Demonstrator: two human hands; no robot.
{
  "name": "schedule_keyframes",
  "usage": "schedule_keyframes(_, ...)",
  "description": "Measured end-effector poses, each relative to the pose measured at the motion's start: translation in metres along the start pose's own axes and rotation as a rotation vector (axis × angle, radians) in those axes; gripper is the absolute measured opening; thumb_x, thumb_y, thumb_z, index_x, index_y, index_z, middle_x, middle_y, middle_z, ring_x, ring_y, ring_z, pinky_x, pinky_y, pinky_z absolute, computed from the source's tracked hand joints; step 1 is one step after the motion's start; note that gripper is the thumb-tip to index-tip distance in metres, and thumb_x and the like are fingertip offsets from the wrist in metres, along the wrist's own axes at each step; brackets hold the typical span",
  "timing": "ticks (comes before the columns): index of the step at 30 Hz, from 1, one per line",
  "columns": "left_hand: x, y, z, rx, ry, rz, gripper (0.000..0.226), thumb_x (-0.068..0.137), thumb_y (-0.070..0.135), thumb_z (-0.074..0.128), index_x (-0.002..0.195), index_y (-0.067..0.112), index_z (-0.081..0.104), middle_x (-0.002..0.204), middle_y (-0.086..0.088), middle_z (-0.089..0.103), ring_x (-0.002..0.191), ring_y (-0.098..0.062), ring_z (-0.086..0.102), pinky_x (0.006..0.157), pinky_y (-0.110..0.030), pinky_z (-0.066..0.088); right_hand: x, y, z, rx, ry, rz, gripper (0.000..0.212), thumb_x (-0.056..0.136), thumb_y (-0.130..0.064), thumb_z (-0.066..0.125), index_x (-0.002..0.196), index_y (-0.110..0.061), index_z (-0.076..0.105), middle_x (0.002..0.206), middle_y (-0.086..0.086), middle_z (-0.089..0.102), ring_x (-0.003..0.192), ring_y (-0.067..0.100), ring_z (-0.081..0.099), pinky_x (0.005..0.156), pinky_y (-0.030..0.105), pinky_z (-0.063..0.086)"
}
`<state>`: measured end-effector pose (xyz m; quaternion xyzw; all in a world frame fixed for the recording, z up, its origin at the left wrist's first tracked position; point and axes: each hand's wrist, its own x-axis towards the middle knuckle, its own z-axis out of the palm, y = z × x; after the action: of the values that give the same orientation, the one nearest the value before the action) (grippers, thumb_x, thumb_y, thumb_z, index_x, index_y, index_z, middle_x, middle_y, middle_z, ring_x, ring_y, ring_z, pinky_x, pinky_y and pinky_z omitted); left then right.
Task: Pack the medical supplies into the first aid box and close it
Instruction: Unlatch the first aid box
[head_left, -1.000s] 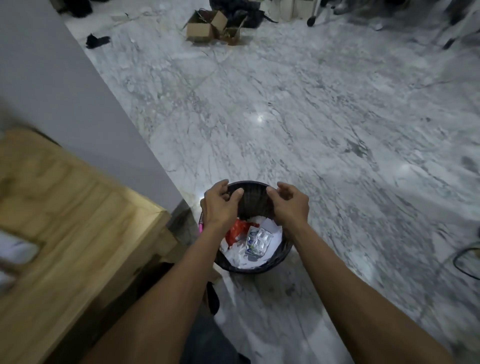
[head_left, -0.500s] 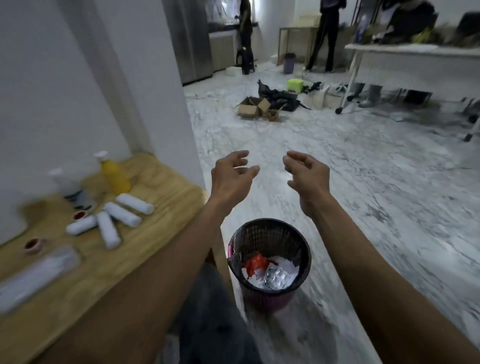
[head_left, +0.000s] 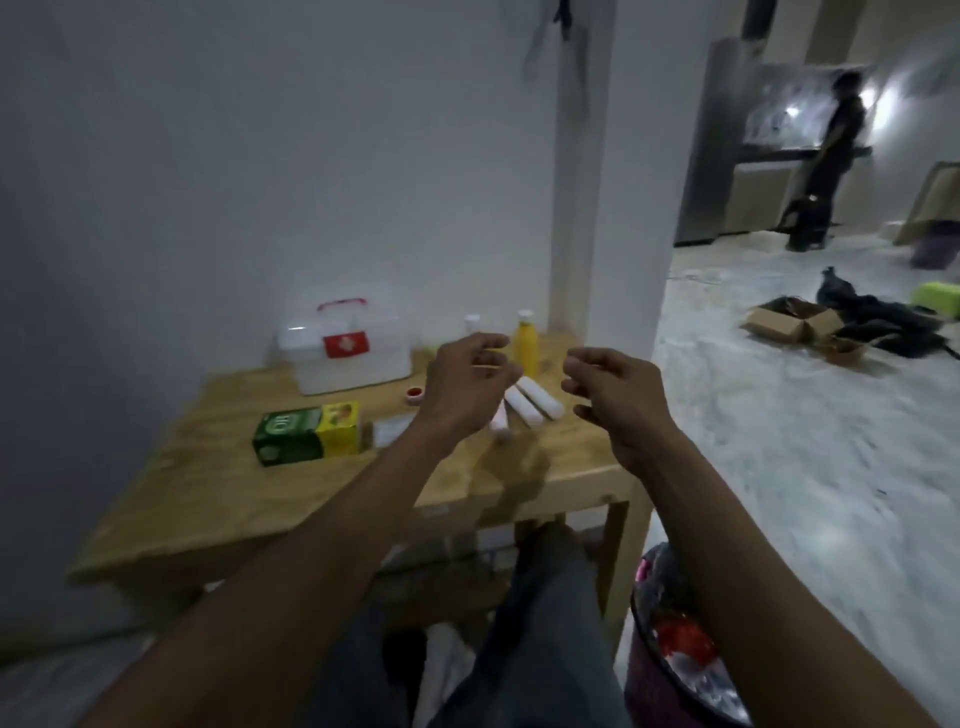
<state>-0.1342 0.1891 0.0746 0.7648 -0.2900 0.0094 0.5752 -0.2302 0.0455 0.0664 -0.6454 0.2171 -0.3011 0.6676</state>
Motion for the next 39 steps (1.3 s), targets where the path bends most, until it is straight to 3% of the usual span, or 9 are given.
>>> schedule_keyframes(3,-0.004,-0.014,-0.042,0.052,0.111,-0.048,0.036,0.081,0.021,0.077,0.116,0.017,0.07,0.098,-0.001,0.074,0.09,-0.011,0.071,0.084,-0.031,0.059,0.0,0.004,0.041,-0.005,-0.101,-0.028,0.01,0.087,-0.015,0.071,0.096,-0.013,0.075,0.089,0.007,0.073,0.087,0.022,0.068,0.07,0.037,0.055)
schedule_keyframes(6,-0.008,-0.028,-0.08,0.05,0.184,-0.096,0.038,0.083,0.02,0.075,0.12,0.017,0.068,0.103,-0.002,0.073,0.087,-0.009,0.07,0.076,-0.024,0.059,0.002,0.008,0.078,-0.029,-0.187,-0.033,0.01,0.087,-0.015,0.07,0.096,-0.013,0.074,0.092,0.003,0.074,0.089,0.019,0.069,0.072,0.032,0.054)
schedule_keyframes(10,-0.006,-0.052,-0.123,0.077,0.298,-0.126,0.04,0.082,0.024,0.077,0.12,0.019,0.068,0.104,0.0,0.073,0.092,-0.011,0.07,0.083,-0.034,0.06,0.014,0.013,0.124,-0.083,-0.277,-0.046,0.019,0.087,-0.02,0.071,0.105,-0.014,0.074,0.095,0.0,0.074,0.093,0.018,0.07,0.073,0.03,0.053)
schedule_keyframes(14,0.012,-0.079,-0.158,0.164,0.337,-0.11,0.041,0.084,0.024,0.076,0.123,0.016,0.066,0.107,0.0,0.072,0.092,-0.007,0.068,0.079,-0.024,0.056,0.032,0.013,0.167,-0.088,-0.292,-0.061,0.018,0.09,-0.017,0.068,0.106,-0.011,0.072,0.096,0.004,0.073,0.085,0.016,0.069,0.052,0.016,0.049)
schedule_keyframes(17,0.035,-0.099,-0.178,0.213,0.381,-0.08,0.04,0.085,0.024,0.074,0.123,0.016,0.066,0.109,0.002,0.071,0.089,-0.002,0.065,0.081,-0.023,0.054,0.051,0.015,0.196,-0.108,-0.263,-0.082,0.019,0.09,-0.019,0.067,0.107,-0.013,0.072,0.096,0.003,0.072,0.083,0.015,0.066,0.048,0.017,0.048)
schedule_keyframes(21,0.072,-0.124,-0.193,0.244,0.464,-0.069,0.039,0.085,0.027,0.073,0.123,0.018,0.066,0.122,0.0,0.067,0.107,-0.012,0.062,0.093,-0.036,0.053,0.084,0.024,0.228,-0.168,-0.173,-0.127,0.027,0.089,-0.026,0.069,0.114,-0.016,0.07,0.106,0.0,0.071,0.092,0.009,0.064,0.069,0.019,0.049)
schedule_keyframes(25,0.109,-0.143,-0.2,0.226,0.482,-0.122,0.044,0.088,0.034,0.07,0.129,0.02,0.06,0.138,-0.003,0.055,0.125,-0.02,0.052,0.103,-0.042,0.046,0.119,0.031,0.253,-0.235,-0.112,-0.121,0.04,0.089,-0.038,0.066,0.126,-0.023,0.061,0.133,0.001,0.058,0.118,0.02,0.055,0.091,0.035,0.05)
schedule_keyframes(32,0.153,-0.178,-0.204,0.144,0.362,-0.265,0.054,0.095,0.05,0.053,0.144,0.029,0.045,0.153,0.0,0.042,0.137,-0.024,0.043,0.111,-0.049,0.04,0.158,0.05,0.283,-0.246,-0.16,-0.037,0.051,0.091,-0.051,0.057,0.138,-0.034,0.049,0.152,0.0,0.039,0.134,0.025,0.043,0.101,0.037,0.041)
schedule_keyframes(39,0.157,-0.182,-0.198,0.117,0.362,-0.297,0.054,0.097,0.05,0.048,0.148,0.033,0.04,0.156,0.001,0.038,0.141,-0.024,0.039,0.114,-0.046,0.037,0.157,0.057,0.285,-0.223,-0.181,-0.043,0.049,0.097,-0.046,0.051,0.144,-0.034,0.042,0.154,-0.001,0.036,0.137,0.023,0.039,0.096,0.03,0.036)
